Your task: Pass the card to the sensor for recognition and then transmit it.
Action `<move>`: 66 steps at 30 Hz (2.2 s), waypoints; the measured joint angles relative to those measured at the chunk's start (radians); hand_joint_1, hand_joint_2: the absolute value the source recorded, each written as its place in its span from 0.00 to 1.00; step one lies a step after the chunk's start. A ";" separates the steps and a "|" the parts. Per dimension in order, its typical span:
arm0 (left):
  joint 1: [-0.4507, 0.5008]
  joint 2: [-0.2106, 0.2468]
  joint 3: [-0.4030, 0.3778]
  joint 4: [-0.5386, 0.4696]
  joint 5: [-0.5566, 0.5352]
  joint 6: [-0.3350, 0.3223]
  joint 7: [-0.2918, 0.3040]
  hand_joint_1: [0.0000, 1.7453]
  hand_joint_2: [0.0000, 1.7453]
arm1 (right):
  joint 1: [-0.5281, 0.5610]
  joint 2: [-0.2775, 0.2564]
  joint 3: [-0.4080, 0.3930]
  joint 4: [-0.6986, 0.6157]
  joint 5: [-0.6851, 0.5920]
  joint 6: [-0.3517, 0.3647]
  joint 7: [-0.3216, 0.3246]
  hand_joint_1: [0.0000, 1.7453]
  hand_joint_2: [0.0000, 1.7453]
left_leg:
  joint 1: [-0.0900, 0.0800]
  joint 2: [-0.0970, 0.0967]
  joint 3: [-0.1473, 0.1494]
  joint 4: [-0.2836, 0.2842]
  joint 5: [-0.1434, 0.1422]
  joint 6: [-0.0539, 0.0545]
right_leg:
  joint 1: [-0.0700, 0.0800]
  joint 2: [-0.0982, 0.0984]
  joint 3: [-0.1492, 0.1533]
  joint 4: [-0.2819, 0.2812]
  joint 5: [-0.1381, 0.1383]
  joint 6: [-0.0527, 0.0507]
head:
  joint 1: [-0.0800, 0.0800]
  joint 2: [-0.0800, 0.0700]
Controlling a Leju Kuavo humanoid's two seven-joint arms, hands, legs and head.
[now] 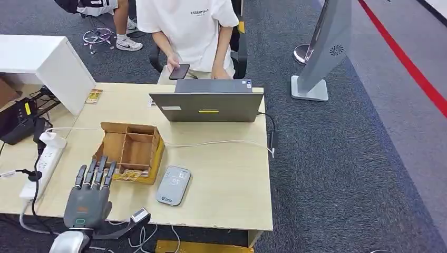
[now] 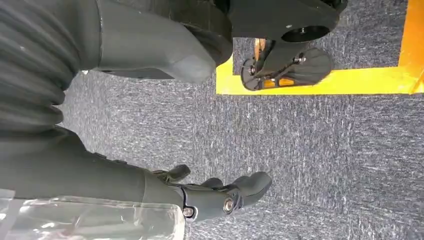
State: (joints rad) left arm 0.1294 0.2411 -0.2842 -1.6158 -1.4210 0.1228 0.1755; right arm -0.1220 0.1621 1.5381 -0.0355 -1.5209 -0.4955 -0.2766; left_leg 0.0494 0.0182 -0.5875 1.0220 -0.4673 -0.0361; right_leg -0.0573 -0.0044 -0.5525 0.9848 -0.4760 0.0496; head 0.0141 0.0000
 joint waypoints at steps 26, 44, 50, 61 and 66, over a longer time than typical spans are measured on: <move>-0.159 -0.122 0.034 0.315 -0.082 0.064 0.010 0.00 1.00 | -0.001 0.005 0.015 0.009 0.058 0.000 0.015 0.00 1.00 | 0.000 0.000 0.000 0.000 0.000 0.000 | 0.000 0.000 0.000 0.000 0.000 0.000 | 0.000 0.000; -0.189 -0.145 0.057 0.341 -0.085 0.105 -0.009 0.00 1.00 | -0.001 0.005 0.016 0.008 0.061 0.000 0.015 0.00 1.00 | 0.000 0.000 0.000 0.000 0.000 0.000 | 0.000 0.000 0.000 0.000 0.000 0.000 | 0.000 0.000; -0.197 -0.153 0.057 0.341 -0.085 0.105 -0.011 0.00 1.00 | -0.001 0.005 0.016 0.008 0.074 0.000 0.015 0.00 1.00 | 0.000 0.000 0.000 0.000 0.000 0.000 | 0.000 0.000 0.000 0.000 0.000 0.000 | 0.000 0.000; -0.203 -0.158 0.056 0.341 -0.082 0.105 -0.037 1.00 1.00 | -0.001 0.004 0.016 0.006 0.075 0.000 0.016 0.00 1.00 | 0.000 0.000 0.000 0.000 0.000 0.000 | 0.000 0.000 0.000 0.000 0.000 0.000 | 0.000 0.000; -0.203 -0.158 0.057 0.341 -0.079 0.105 -0.044 1.00 1.00 | -0.001 0.004 0.016 0.006 0.075 0.000 0.016 0.00 1.00 | 0.000 0.000 0.000 0.000 0.000 0.000 | 0.000 0.000 0.000 0.000 0.000 0.000 | 0.000 0.000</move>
State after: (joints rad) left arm -0.0738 0.0828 -0.2274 -1.2749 -1.5003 0.2274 0.1312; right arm -0.1234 0.1663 1.5545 -0.0294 -1.4458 -0.4955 -0.2609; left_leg 0.0494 0.0182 -0.5875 1.0221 -0.4671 -0.0360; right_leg -0.0572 -0.0044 -0.5524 0.9849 -0.4757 0.0494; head 0.0141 0.0000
